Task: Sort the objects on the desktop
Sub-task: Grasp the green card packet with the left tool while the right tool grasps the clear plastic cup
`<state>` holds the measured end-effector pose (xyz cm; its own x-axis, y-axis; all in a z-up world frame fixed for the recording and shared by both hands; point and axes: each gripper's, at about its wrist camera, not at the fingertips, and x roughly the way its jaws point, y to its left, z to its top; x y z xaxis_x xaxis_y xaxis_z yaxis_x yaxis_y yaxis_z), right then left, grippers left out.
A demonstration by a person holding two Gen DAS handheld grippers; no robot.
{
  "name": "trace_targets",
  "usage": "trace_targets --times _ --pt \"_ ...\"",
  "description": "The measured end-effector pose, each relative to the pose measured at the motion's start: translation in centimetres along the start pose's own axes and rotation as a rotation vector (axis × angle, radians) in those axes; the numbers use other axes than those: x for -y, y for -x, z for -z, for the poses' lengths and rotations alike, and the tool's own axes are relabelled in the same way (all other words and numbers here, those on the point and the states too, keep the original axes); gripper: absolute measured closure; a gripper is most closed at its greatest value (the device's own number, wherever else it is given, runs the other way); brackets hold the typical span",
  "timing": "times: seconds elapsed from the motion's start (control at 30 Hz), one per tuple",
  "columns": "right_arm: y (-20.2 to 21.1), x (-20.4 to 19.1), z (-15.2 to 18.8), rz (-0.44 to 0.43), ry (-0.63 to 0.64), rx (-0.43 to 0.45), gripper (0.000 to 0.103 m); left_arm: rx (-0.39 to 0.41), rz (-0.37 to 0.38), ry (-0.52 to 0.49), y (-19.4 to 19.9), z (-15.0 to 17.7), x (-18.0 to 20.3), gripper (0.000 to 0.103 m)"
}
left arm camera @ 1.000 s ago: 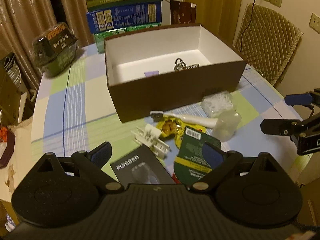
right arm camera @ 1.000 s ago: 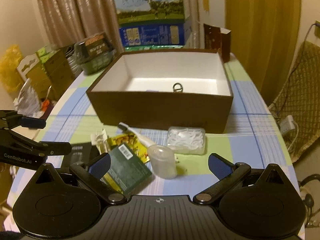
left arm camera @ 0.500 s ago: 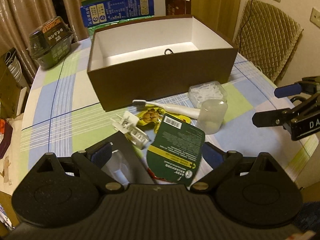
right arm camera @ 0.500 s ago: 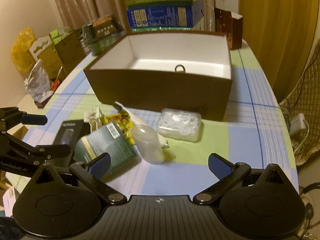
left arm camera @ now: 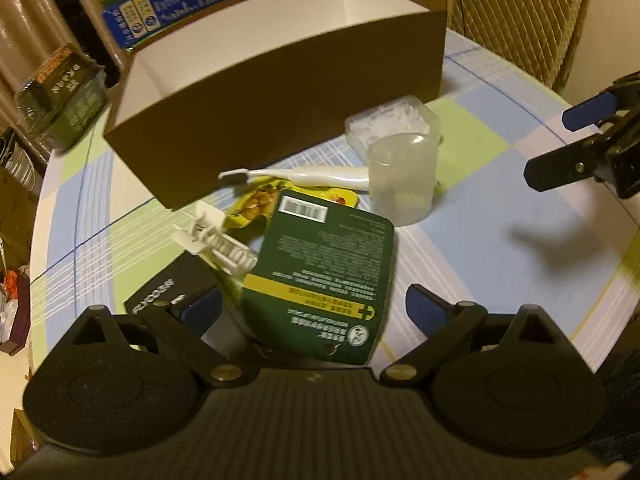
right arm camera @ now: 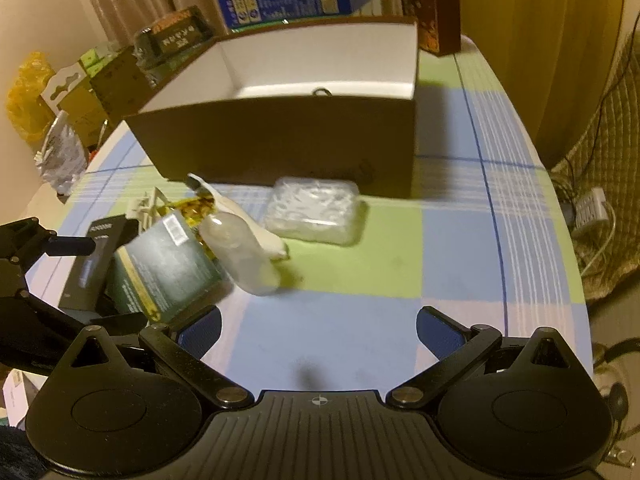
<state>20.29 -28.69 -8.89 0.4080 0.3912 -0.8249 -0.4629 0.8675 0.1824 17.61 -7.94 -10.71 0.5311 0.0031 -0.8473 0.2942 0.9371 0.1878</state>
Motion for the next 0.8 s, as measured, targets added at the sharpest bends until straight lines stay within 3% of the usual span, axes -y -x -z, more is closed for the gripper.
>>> trace_targets --times 0.67,0.77,0.8 --pt "-3.6 4.0 0.9 0.063 -0.122 -0.083 0.002 -0.044 -0.051 -0.155 -5.0 -1.5 1.3 0.004" --pt "-3.7 4.0 1.1 0.069 -0.132 -0.088 0.002 -0.041 -0.057 -0.185 -5.5 -1.4 1.6 0.006" --pt "-3.8 4.0 1.1 0.071 -0.134 -0.088 0.002 -0.037 -0.052 -0.195 -5.5 -1.3 1.6 0.013"
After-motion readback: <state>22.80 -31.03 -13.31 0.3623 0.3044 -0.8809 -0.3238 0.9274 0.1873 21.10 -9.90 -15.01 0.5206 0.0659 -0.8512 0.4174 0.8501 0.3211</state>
